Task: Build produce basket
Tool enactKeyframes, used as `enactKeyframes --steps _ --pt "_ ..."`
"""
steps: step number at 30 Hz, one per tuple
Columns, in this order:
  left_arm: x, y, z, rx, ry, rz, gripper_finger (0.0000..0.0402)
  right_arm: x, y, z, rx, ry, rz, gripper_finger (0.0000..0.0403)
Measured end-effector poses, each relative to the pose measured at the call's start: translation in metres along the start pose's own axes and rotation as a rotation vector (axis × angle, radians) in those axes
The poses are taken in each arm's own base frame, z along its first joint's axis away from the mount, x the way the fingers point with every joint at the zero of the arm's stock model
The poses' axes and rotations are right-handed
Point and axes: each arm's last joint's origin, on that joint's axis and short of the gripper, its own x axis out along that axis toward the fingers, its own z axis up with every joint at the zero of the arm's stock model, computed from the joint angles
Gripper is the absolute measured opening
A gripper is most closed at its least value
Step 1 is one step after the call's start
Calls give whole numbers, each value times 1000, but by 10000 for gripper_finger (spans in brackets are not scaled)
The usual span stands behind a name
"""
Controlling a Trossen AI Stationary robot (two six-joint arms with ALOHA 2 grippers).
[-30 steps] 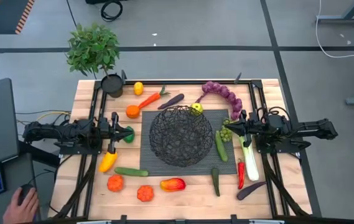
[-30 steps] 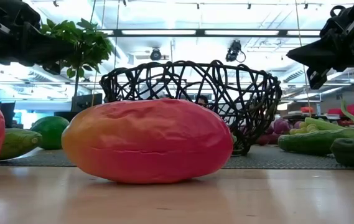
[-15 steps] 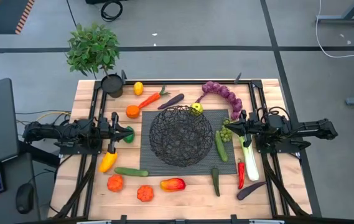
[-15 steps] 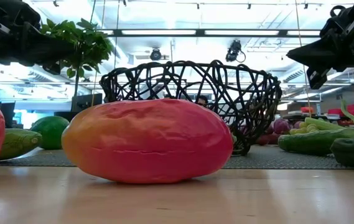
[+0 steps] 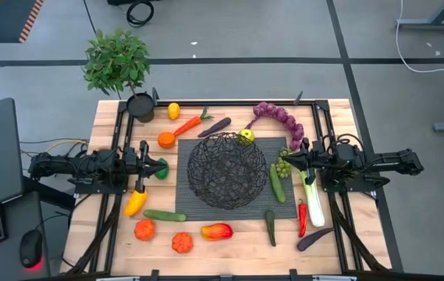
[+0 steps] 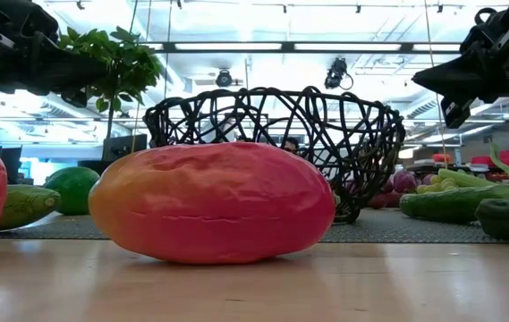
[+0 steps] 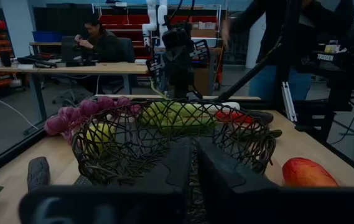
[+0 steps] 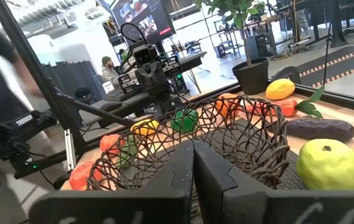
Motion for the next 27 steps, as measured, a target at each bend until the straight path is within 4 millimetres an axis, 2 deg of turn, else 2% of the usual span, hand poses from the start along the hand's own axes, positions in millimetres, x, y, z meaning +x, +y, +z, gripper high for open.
enactKeyframes --steps 27 --pt "0 0 2 -2 -18 4 29 0 0 0 0 0 0 16"
